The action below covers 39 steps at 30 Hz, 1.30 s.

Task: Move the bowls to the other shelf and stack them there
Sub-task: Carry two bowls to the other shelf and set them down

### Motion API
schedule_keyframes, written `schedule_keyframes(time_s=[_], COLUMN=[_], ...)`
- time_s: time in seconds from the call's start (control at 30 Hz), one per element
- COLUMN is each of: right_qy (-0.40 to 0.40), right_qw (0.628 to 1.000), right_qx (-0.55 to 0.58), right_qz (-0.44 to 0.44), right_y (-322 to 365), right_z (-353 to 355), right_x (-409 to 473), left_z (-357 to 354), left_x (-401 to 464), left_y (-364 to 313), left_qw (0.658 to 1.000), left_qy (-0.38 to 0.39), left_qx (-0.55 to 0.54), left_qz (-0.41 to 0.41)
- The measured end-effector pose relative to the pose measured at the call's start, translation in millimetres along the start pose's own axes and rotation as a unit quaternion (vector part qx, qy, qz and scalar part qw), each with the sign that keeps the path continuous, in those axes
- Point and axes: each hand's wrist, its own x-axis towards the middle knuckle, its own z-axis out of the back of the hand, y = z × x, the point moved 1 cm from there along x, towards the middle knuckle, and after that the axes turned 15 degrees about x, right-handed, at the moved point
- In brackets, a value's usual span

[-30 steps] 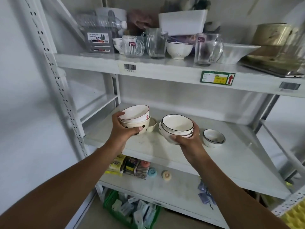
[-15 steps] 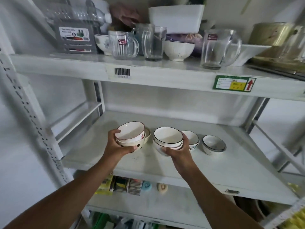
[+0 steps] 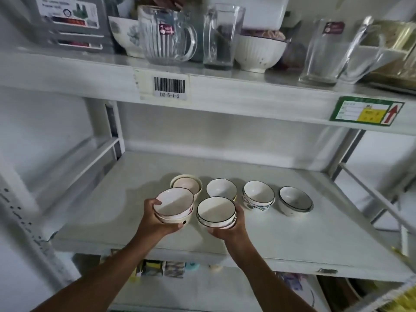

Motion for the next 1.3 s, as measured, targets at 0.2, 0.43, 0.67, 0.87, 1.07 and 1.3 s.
schedule_keyframes(time_s=[0.2,0.43,0.67,0.87,1.07,1.3], right_qy=[0.000,0.007,0.037,0.033,0.029,0.057], right_qw=[0.999,0.993,0.984,0.981,0.975,0.967], right_qx=[-0.047,-0.116,-0.169,-0.180,-0.206,-0.230], right_qz=[-0.019,-0.028,-0.038,-0.068,-0.072,-0.091], right_y=[-23,-32,-23,-20,-28,-16], right_z=[17,34,46,63,58,48], right_x=[11,18,30,31,35,40], left_z=[-12,-26,-32,-32,-29,-14], left_x=[10,21,27,23,24,24], left_y=[21,37,38,36,34,21], left_qw=[1.000,1.000,0.999,0.998,0.994,0.992], left_qy=[0.015,0.022,0.036,0.040,0.060,0.093], left_qx=[-0.002,0.013,0.011,0.040,0.091,0.081], left_qz=[0.003,-0.001,0.024,0.026,0.028,-0.009])
